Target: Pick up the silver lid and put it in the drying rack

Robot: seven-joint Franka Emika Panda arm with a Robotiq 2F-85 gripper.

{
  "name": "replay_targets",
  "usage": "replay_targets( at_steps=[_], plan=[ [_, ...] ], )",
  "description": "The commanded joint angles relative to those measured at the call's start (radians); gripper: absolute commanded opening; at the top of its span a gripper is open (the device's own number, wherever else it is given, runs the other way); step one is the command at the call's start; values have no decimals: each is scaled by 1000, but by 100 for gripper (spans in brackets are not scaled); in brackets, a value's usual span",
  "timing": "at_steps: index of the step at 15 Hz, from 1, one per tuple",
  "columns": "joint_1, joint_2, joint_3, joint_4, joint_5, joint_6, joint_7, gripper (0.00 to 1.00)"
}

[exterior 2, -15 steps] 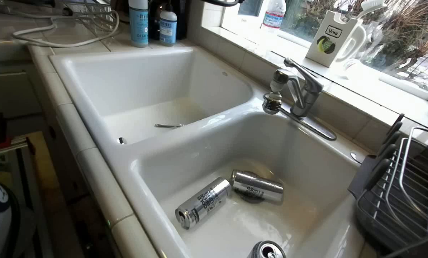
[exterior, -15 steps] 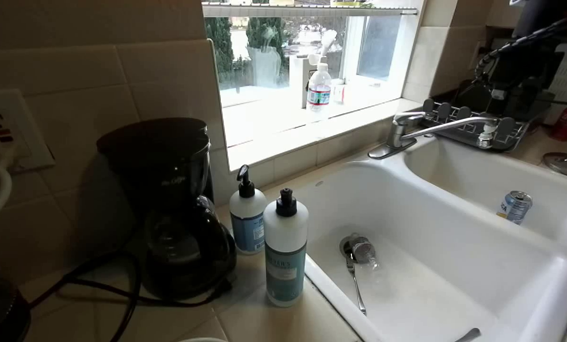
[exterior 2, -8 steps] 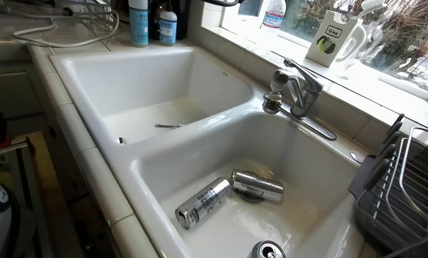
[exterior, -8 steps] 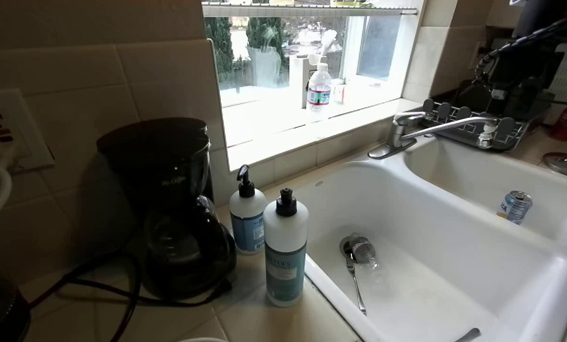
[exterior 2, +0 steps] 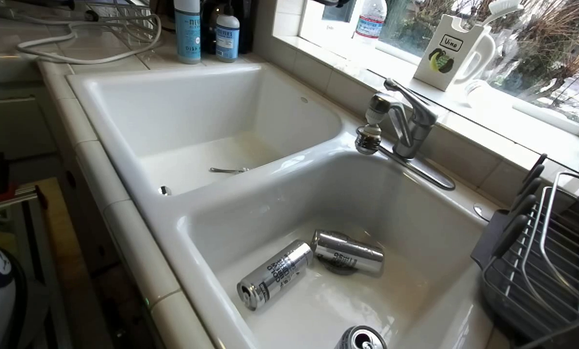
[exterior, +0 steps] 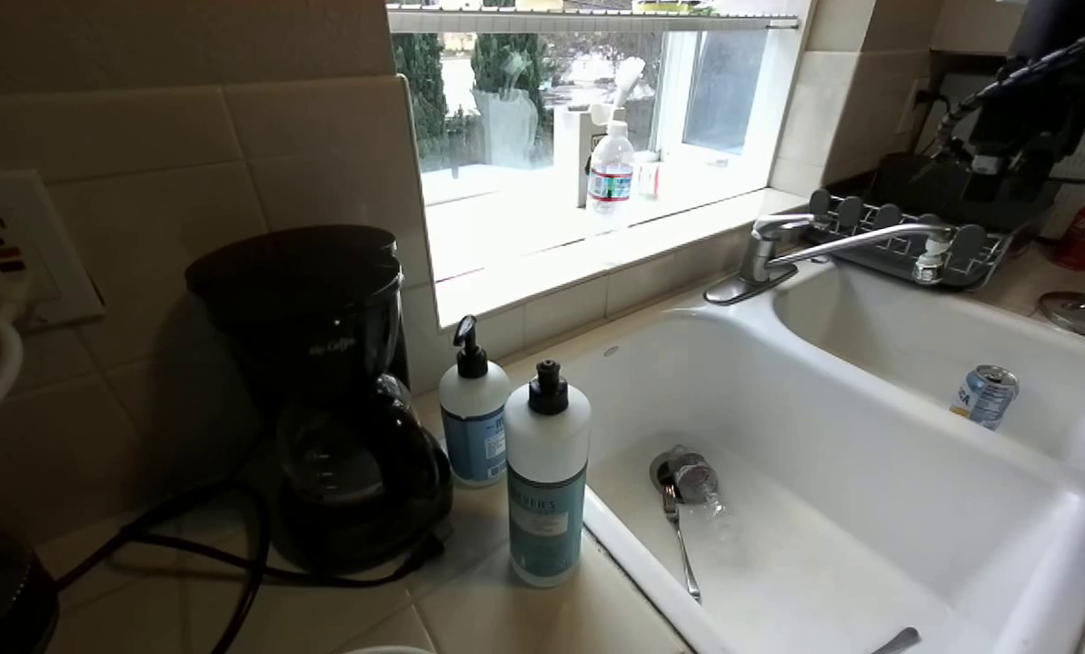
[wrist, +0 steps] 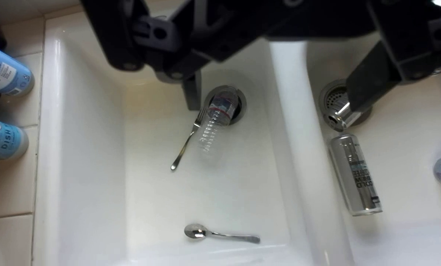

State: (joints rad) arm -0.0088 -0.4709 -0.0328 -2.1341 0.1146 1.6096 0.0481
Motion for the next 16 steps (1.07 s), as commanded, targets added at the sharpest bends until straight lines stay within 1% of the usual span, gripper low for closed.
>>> replay_targets(
  at_steps=[1, 2, 4, 7, 8, 9, 10, 12, 14, 16],
  plan=[
    [-30, 10, -84, 76, -64, -137, -189, 100],
    [-44, 24, -106, 102, -93, -173, -228, 100],
    [-86, 48, -140, 150, -155, -211, -232, 100],
    [-139, 91, -192, 189, -264, -177, -260, 100],
    [-164, 111, -201, 211, -321, -162, -236, 100],
    [-183, 136, -215, 228, -345, -141, -206, 100],
    [-156, 78, -204, 180, -294, -157, -236, 100],
    [-169, 95, -216, 189, -299, -152, -246, 100],
    [-163, 94, -209, 189, -299, -152, -246, 100],
    [-166, 122, -224, 238, -327, -164, -304, 100]
  ],
)
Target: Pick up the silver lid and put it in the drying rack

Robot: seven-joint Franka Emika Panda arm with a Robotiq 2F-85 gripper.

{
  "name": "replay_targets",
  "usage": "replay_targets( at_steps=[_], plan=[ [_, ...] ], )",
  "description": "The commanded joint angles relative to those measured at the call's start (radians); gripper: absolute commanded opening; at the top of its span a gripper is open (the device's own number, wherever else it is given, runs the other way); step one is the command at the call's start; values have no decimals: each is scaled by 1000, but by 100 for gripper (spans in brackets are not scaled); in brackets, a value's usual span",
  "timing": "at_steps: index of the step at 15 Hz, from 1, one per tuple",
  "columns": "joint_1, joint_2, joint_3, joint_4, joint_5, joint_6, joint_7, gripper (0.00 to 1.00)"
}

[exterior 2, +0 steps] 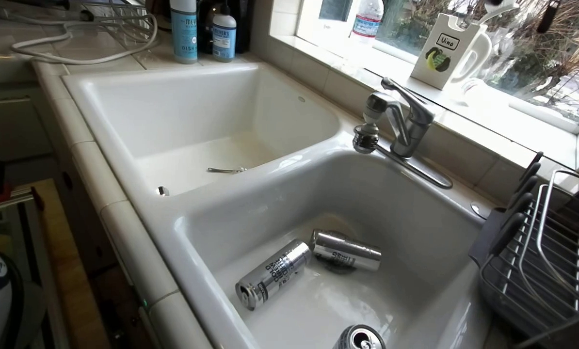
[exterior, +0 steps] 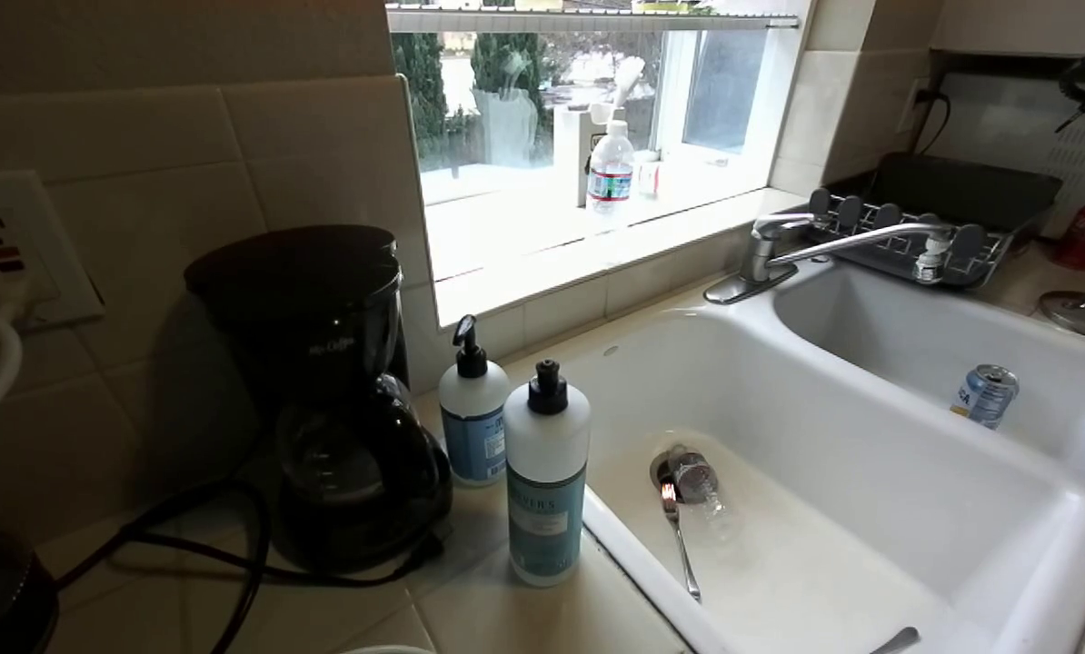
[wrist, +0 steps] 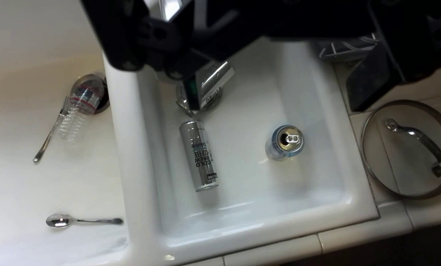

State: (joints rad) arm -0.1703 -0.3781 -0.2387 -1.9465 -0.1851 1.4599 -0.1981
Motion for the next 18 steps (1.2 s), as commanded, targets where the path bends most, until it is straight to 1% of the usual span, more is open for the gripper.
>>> replay_targets(
  at_steps=[1, 2, 4, 5, 7, 9, 10, 12, 14, 18],
  plan=[
    [-7, 46, -29, 79, -37, -11, -86, 100],
    [-12, 69, -35, 114, -52, -14, -97, 100],
    [-24, 137, -70, 205, -67, -12, -147, 100],
    [-29, 181, -104, 256, -49, -6, -210, 100],
    [-43, 259, -153, 341, -33, -11, -341, 100],
    [-63, 330, -188, 404, 3, -16, -490, 100],
    [-77, 363, -194, 427, 3, -19, -574, 100],
    [-115, 420, -198, 466, 11, -31, -727, 100],
    [-160, 463, -194, 482, 6, -21, -833, 100],
    [-252, 500, -190, 430, 66, -7, -989, 100]
  ],
)
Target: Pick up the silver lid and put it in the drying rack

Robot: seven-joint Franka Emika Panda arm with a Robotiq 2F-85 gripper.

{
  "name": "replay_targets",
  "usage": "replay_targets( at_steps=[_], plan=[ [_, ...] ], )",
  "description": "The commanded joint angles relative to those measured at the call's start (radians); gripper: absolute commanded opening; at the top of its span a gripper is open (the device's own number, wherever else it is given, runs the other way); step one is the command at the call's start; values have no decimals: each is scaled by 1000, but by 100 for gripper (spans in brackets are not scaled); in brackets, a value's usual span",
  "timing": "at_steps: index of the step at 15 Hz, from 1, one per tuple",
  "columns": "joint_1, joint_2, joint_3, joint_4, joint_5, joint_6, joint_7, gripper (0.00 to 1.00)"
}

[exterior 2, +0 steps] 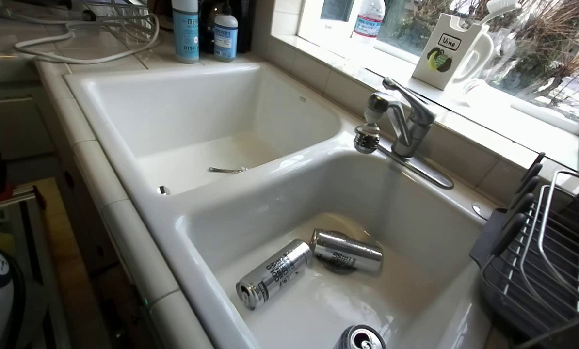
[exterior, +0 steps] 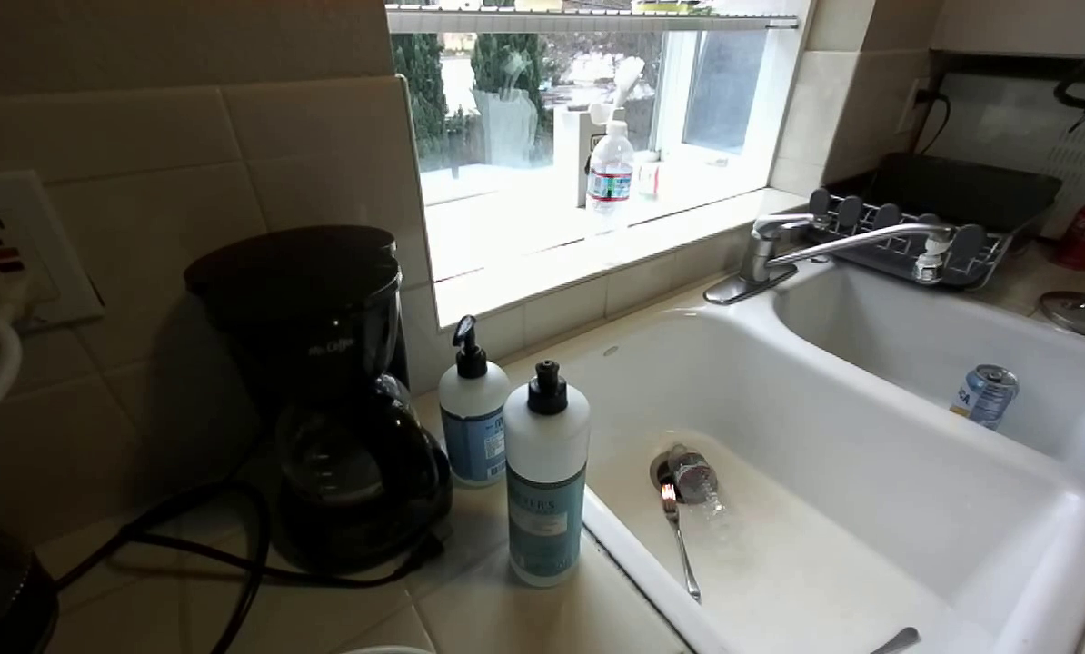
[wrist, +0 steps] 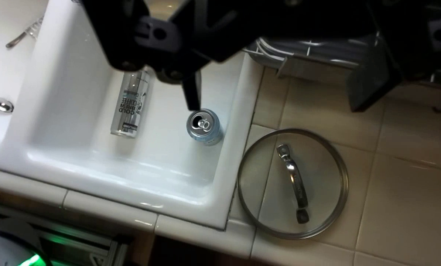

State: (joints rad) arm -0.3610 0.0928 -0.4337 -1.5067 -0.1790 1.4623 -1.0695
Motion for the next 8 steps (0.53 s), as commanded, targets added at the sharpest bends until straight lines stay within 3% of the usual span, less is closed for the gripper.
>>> replay_targets(
  at_steps=[1, 2, 3, 8],
  plan=[
    [-82, 29, 6, -34, 76, -4, -154, 100],
    [-99, 38, 5, -47, 86, -1, -163, 100],
    [-108, 48, -1, -52, 82, 5, -78, 100],
    [-117, 63, 16, -40, 54, 16, -79, 100]
  ],
)
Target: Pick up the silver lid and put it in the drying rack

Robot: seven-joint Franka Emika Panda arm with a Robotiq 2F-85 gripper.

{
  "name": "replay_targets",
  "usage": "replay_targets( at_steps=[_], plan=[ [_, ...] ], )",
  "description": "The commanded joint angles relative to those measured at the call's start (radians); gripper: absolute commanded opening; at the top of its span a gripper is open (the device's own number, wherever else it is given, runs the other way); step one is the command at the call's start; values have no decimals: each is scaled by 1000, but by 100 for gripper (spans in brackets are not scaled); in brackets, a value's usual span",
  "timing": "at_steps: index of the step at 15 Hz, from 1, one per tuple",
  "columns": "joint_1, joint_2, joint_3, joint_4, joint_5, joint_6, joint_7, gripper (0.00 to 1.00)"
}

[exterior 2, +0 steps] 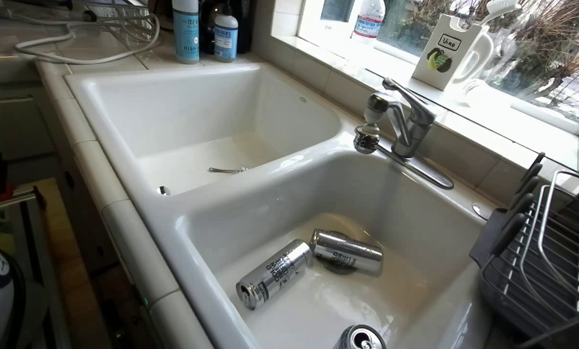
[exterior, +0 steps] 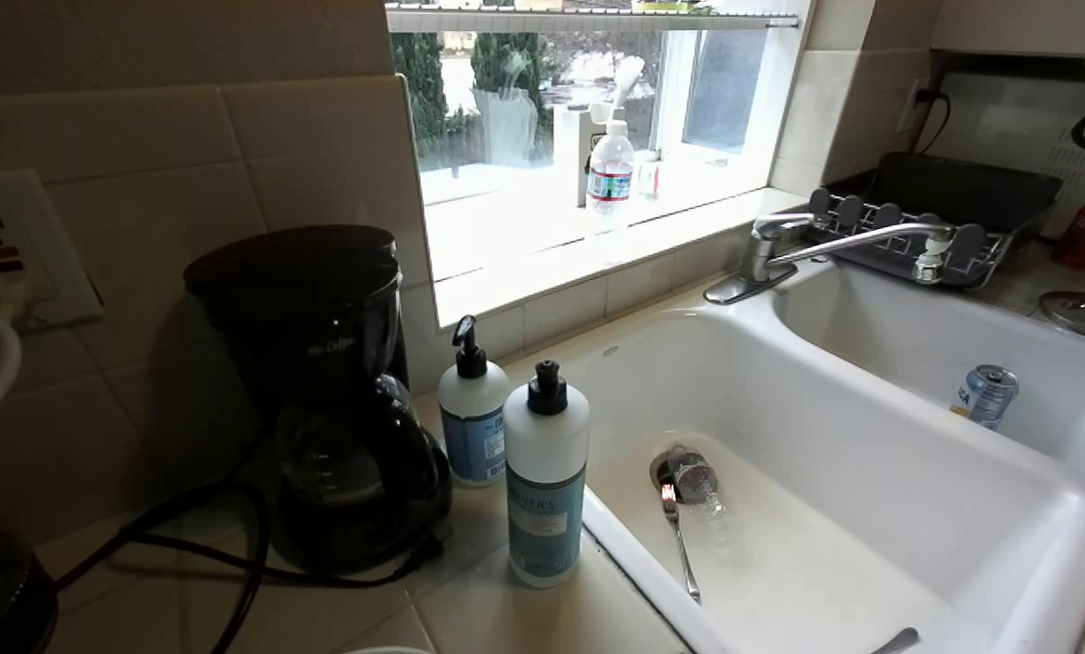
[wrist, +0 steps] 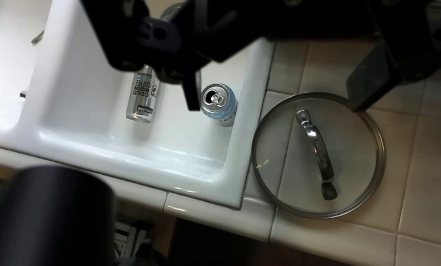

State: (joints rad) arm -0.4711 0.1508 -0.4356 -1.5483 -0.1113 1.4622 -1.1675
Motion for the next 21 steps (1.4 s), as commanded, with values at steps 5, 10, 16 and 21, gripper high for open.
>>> replay_targets(
  at_steps=[5, 10, 16, 21],
  plan=[
    [-36, 79, 21, -15, -9, 108, -54, 100],
    [-64, 121, 26, -38, -20, 192, -35, 100],
    [-73, 94, 23, -131, -19, 281, 23, 100],
    [-83, 100, 28, -192, -11, 325, 46, 99]
  ],
)
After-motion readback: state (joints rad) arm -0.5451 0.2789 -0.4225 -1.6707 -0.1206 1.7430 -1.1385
